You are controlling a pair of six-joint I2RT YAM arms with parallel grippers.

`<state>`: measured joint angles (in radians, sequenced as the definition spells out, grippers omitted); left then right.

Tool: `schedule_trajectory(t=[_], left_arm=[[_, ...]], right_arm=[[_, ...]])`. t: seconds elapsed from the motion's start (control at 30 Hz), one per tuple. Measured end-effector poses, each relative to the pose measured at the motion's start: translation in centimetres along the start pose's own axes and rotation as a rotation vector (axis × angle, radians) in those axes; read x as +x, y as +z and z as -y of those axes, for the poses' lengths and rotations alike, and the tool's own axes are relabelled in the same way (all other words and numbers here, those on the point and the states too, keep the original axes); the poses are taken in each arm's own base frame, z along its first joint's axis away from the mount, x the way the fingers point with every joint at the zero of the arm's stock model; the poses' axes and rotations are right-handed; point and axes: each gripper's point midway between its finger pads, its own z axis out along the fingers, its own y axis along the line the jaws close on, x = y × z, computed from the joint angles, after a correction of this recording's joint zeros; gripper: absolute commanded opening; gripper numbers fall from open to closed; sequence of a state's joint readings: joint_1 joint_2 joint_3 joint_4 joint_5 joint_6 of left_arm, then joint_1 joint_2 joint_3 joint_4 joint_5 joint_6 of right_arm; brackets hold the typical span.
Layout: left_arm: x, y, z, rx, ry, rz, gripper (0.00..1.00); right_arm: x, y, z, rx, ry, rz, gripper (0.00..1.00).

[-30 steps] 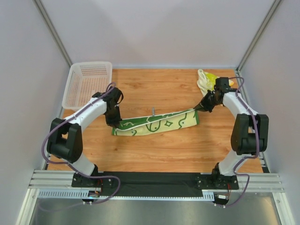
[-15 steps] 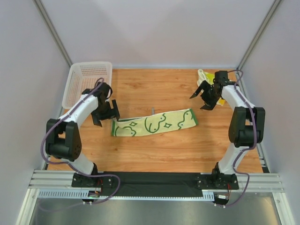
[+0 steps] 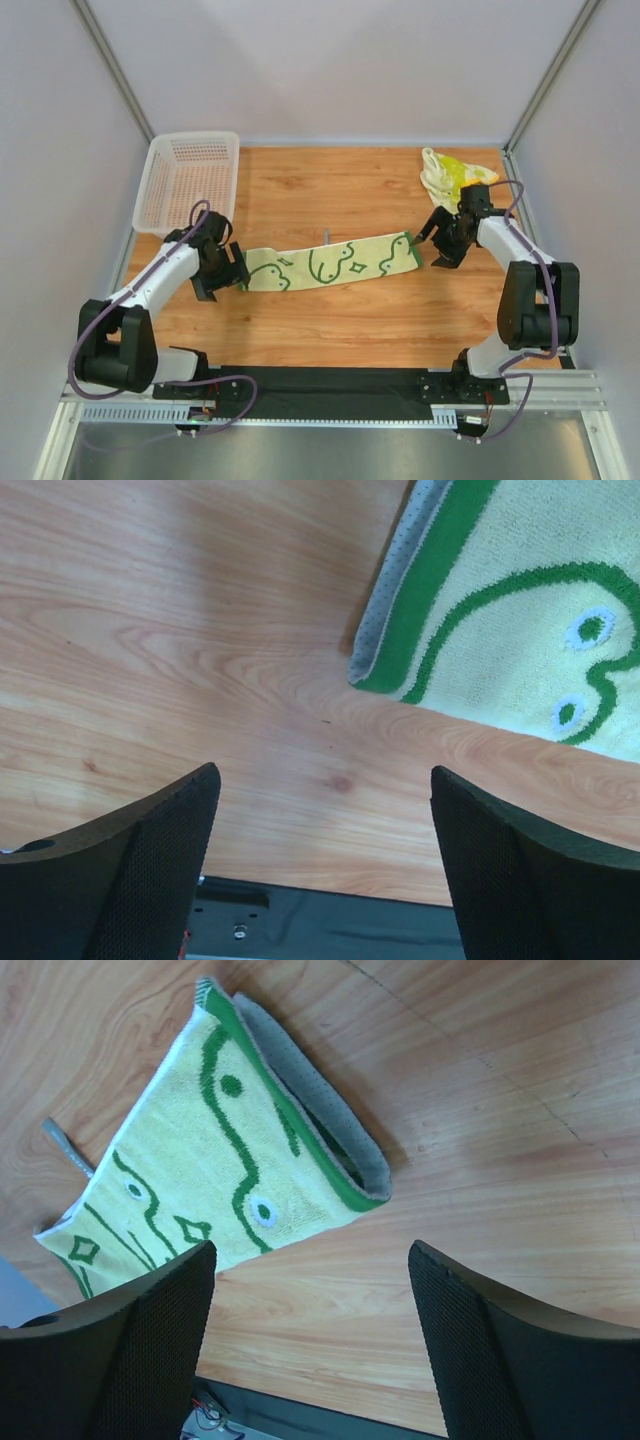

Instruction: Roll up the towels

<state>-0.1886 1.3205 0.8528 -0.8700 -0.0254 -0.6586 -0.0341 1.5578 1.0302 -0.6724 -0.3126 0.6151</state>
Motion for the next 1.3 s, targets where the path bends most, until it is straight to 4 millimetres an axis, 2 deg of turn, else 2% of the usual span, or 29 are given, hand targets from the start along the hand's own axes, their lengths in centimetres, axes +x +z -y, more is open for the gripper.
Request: schedule_trajectory(t=[0.1,0.23,0.33,0.47,0.53,0.57,0.67,0.83,1.03,1.1,1.2,1.3], left_arm=[[0.3,0.6,0.4,0.022,-0.009,-0.007,0.89],[-0.4,1.5,1.3,0.046,-0.012,0.007,0.86],[-0.7,2.4,1.8,0.046,-0.02,-0.009,0.77],[-1.4,3.7,2.5,0.034,-0.035,-0.031,0.42],[-1.8,4.3,2.8,0.032,-0.038,-0.035,0.34],[-1.9,4.4,2.9,0.033,-0.038,-0.036,0.2],[-2.0,4.8,3.2,0.035,-0.045,-0.038,0.0],[-2.0,4.1,3.6,0.048,-0.032,-0.011,0.0],[-1.5,0.6,3.2,0.064,-0.005,0.135,0.0],[-1.1,0.0,2.6,0.059,-0.008,0.161,0.0],[-0.2,0.5,1.3,0.018,-0.021,0.153,0.03],[1.0,1.5,0.4,-0.021,-0.024,0.117,0.12]], right_arm=[[0.4,1.3,0.9,0.018,0.006,-0.023,0.76],[0.9,2.4,1.8,0.035,0.013,-0.036,0.72],[0.9,2.8,2.0,0.037,0.013,-0.039,0.7],[0.8,3.0,2.0,0.033,0.009,-0.031,0.66],[0.7,3.1,2.0,0.031,0.006,-0.027,0.65],[0.7,3.1,2.0,0.03,0.004,-0.025,0.64],[0.9,3.2,2.2,0.03,0.002,-0.025,0.62],[1.6,3.3,2.8,0.033,0.004,-0.03,0.61],[3.2,2.9,3.7,0.028,0.017,-0.024,0.6],[3.4,3.0,3.9,0.028,0.023,-0.024,0.6],[3.3,3.1,3.9,0.025,0.026,-0.02,0.59],[3.1,3.2,3.7,0.015,0.026,-0.014,0.59]])
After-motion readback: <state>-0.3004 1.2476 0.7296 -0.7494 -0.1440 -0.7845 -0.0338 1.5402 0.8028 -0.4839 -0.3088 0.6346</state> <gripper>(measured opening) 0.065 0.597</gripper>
